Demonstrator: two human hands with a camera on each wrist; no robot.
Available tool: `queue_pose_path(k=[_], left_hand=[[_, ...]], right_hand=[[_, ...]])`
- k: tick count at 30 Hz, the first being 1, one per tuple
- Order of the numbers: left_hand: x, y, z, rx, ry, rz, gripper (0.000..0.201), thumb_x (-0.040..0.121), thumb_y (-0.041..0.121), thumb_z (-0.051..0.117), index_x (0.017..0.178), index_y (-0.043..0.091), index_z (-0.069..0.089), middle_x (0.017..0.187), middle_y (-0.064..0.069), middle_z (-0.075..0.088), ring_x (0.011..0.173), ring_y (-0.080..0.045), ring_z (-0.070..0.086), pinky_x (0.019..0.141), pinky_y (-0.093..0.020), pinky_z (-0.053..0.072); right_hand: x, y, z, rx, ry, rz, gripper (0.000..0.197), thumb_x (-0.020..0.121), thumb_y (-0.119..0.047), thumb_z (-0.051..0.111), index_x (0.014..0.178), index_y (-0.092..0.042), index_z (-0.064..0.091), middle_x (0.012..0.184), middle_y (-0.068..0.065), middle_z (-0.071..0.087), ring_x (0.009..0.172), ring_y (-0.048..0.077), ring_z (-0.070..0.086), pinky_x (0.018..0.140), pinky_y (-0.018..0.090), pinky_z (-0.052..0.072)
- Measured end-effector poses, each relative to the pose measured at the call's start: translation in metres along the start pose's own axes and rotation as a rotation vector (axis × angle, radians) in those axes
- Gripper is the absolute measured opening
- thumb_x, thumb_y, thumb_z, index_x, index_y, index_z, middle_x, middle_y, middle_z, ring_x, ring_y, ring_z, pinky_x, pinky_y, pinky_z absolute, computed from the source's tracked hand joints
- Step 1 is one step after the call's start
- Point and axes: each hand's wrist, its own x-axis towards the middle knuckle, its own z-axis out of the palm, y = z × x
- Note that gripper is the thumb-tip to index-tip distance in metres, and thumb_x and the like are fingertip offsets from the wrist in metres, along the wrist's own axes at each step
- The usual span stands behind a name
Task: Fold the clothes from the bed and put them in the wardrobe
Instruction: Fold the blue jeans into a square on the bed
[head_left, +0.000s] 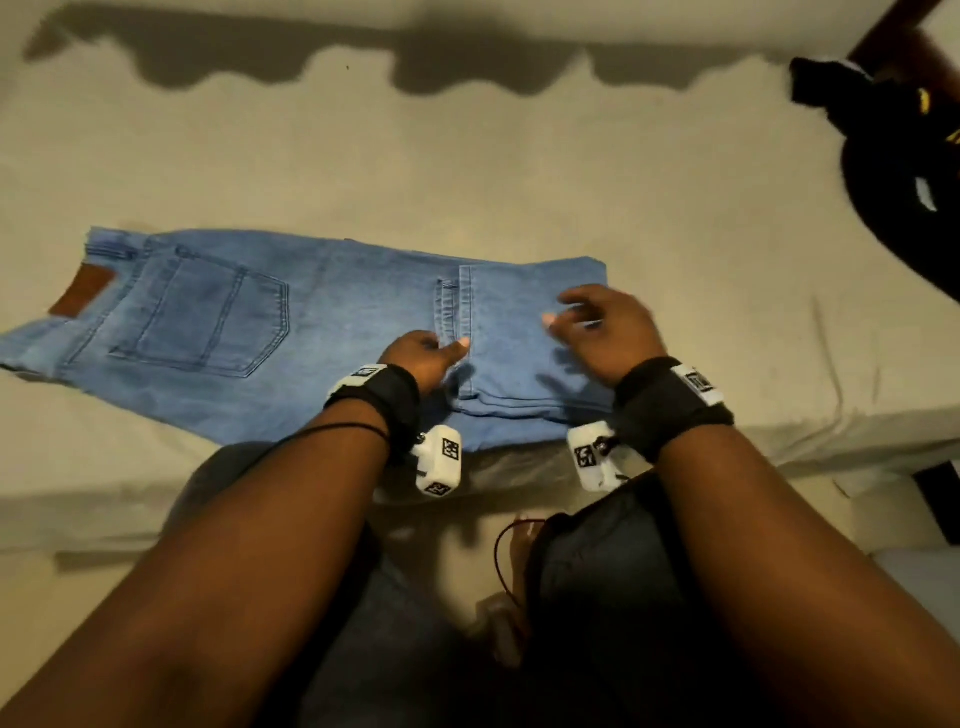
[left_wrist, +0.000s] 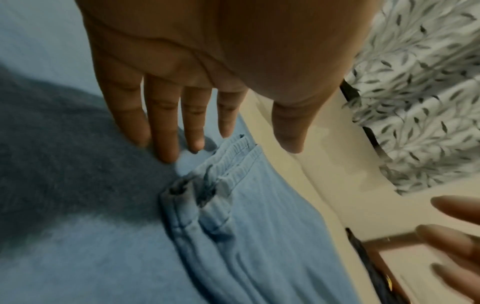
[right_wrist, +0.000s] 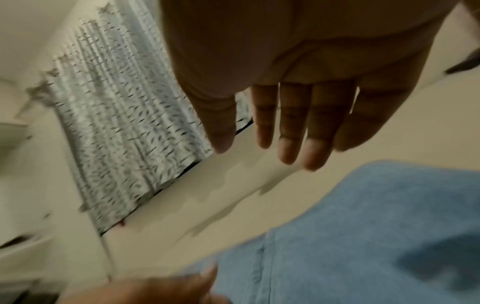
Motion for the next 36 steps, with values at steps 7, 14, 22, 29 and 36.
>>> queue_pose_path(k=[7,14,22,29,36], left_hand=[[0.019,0.003,0.019,0.400,0.007,0.054,0.061,0.083,0.072,0.061,0.108,0.017,0.069,0.122,-0.012,0.068,0.097,-0.029,0.062,0.079,-0.034,0.048],[0.035,0.021,0.031,0.296,0.058,-0.014,0.035,0.082,0.051,0.063,0.095,0.018,0.066,0.117,-0.014,0.065,0.103,-0.033,0.060,0.082,-0.032,0.048],[0.027,0.006,0.017,0.285,0.053,-0.053,0.027,0.088,0.038,0.070,0.077,0.016,0.059,0.079,-0.003,0.061,0.084,-0.029,0.061,0.070,-0.030,0.043],[0.020,0.009,0.034,-0.208,0.110,-0.138,0.092,0.083,0.036,0.082,0.152,0.020,0.022,0.136,-0.013,0.056,0.105,-0.031,0.063,0.084,-0.034,0.052],[0.024,0.020,0.002,0.083,0.121,0.289,0.075,0.082,-0.012,0.055,0.145,0.030,0.055,0.145,0.007,0.056,0.131,-0.017,0.056,0.100,-0.017,0.042]], right_hand=[[0.013,0.054,0.007,-0.044,0.003,0.454,0.051,0.089,-0.042,0.074,0.127,-0.010,0.065,0.133,0.007,0.064,0.124,0.028,0.059,0.107,0.033,0.045],[0.017,0.072,0.015,-0.232,-0.055,0.419,0.059,0.083,-0.051,0.076,0.128,-0.016,0.064,0.135,0.003,0.064,0.125,0.026,0.058,0.110,0.036,0.044],[0.019,0.086,0.015,-0.189,-0.084,0.447,0.065,0.076,-0.051,0.079,0.130,-0.021,0.058,0.133,0.006,0.061,0.118,0.028,0.060,0.104,0.035,0.049],[0.015,0.090,0.008,-0.110,-0.069,0.543,0.091,0.085,-0.035,0.072,0.156,-0.021,0.018,0.134,0.011,0.056,0.108,0.034,0.060,0.090,0.035,0.048],[0.013,0.081,0.008,-0.161,-0.122,0.525,0.086,0.080,-0.039,0.078,0.151,-0.016,0.036,0.145,0.009,0.053,0.126,0.032,0.056,0.101,0.034,0.046]])
